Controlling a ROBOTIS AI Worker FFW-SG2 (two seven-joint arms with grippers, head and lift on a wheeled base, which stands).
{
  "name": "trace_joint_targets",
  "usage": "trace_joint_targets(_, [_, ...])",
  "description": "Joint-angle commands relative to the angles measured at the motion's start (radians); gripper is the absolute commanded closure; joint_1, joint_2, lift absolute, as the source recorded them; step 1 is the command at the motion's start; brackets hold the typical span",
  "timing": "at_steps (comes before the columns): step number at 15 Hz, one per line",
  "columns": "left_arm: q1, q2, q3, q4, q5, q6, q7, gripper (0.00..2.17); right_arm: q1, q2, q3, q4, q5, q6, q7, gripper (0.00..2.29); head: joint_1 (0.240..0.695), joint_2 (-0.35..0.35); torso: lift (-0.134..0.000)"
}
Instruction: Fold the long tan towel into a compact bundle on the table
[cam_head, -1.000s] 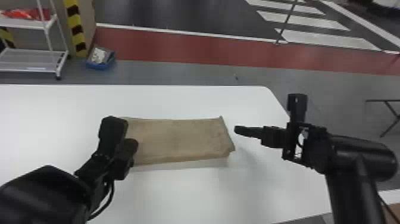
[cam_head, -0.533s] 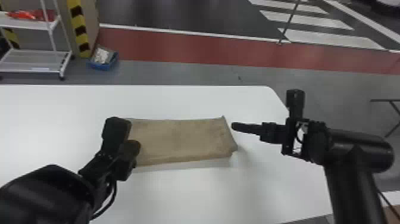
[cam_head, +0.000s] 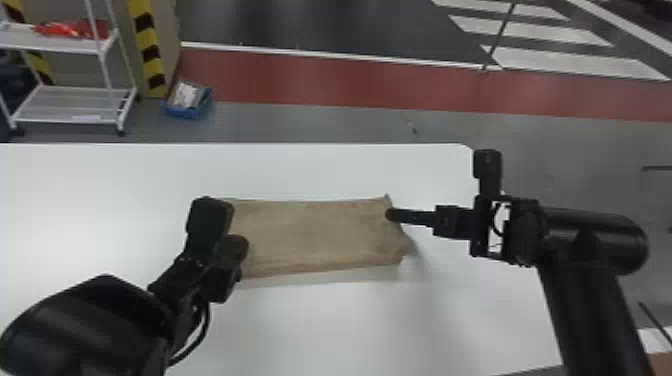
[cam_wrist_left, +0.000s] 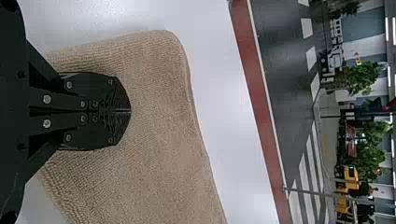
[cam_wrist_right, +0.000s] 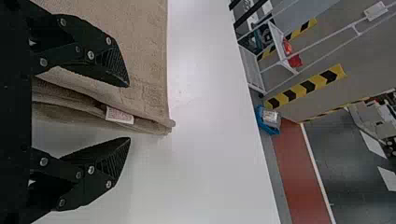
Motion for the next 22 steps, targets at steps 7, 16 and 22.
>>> trace_joint_targets(7, [0.0,-0.006,0.001,0.009,-0.003,0.0,0.0,2.14,-0.033,-0.006,0.049,0.033,0.064,0.025,0.0,0.57,0.695,-0.184,-0.125])
trace_joint_targets(16, [0.0,-0.004,0.001,0.009,0.001,0.009,0.0,2.14,-0.085,0.001,0.109,0.088,0.104,0.074,0.047,1.18,0.695,-0.164,-0.125])
trace_joint_targets(22, [0.001,-0.004,-0.002,0.009,0.0,0.021,0.0,2.14,-0.057,0.006,0.078,-0.053,0.061,0.227,0.118,1.42,0.695,-0.149,-0.125])
